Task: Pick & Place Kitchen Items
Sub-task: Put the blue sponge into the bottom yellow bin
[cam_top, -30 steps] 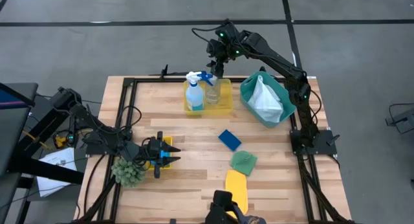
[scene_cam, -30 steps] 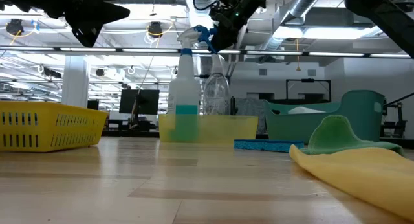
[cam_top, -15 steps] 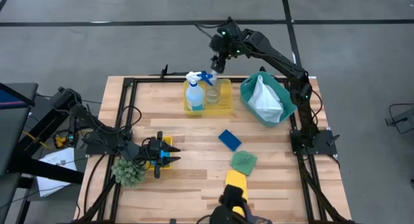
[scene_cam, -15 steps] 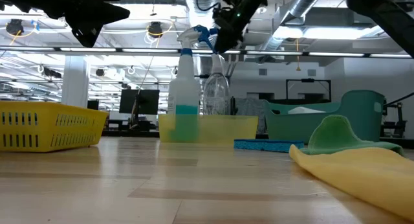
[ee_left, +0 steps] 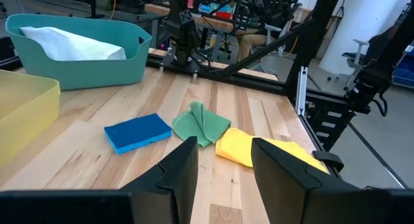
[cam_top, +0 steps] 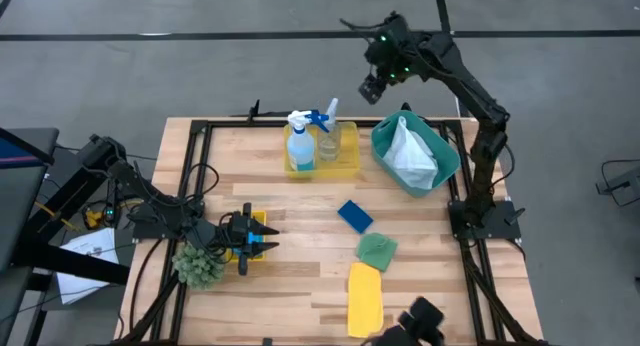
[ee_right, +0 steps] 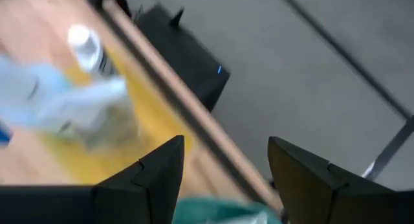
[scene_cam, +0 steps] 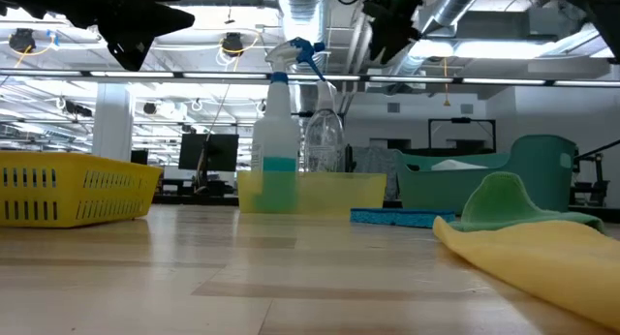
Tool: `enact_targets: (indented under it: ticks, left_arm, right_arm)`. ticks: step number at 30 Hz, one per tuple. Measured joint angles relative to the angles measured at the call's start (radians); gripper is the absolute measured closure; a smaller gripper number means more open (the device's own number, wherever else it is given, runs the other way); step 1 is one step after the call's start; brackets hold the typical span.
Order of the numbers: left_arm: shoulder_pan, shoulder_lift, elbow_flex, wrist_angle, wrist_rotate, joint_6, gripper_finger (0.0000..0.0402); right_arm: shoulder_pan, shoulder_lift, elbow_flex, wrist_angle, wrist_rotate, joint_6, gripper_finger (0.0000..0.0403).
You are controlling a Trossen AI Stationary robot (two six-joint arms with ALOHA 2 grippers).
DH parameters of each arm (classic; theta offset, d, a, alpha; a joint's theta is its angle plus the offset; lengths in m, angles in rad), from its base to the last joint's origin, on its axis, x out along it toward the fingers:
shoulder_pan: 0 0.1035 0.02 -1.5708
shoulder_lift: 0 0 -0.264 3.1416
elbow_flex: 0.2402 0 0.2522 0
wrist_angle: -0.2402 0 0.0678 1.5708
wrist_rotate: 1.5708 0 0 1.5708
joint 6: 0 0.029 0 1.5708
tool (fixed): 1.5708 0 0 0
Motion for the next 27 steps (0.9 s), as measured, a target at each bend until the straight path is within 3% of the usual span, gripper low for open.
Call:
enact_targets:
  ticks: [12,17,22,27]
  left_arm:
    - [0.000,0.000,0.000,0.001,-0.001,0.000,0.0262]
    - [0.000,0.000,0.000,0.000,-0.001,0.000,0.0262]
    - [0.000,0.000,0.000,0.000,0.001,0.000,0.0262]
    - [0.000,0.000,0.000,-0.001,0.001,0.001,0.0262]
  right_arm:
    - [0.041,-0.041,-0.001,-0.229,0.010,0.070,0.0188]
    - [0.084,-0.067,-0.055,-0.226,0.010,0.099,0.0188]
    - [0.118,-0.152,-0.233,-0.224,0.042,0.128,0.0188]
    - [0.149,-0.332,-0.536,-0.115,0.059,0.189,0.0188]
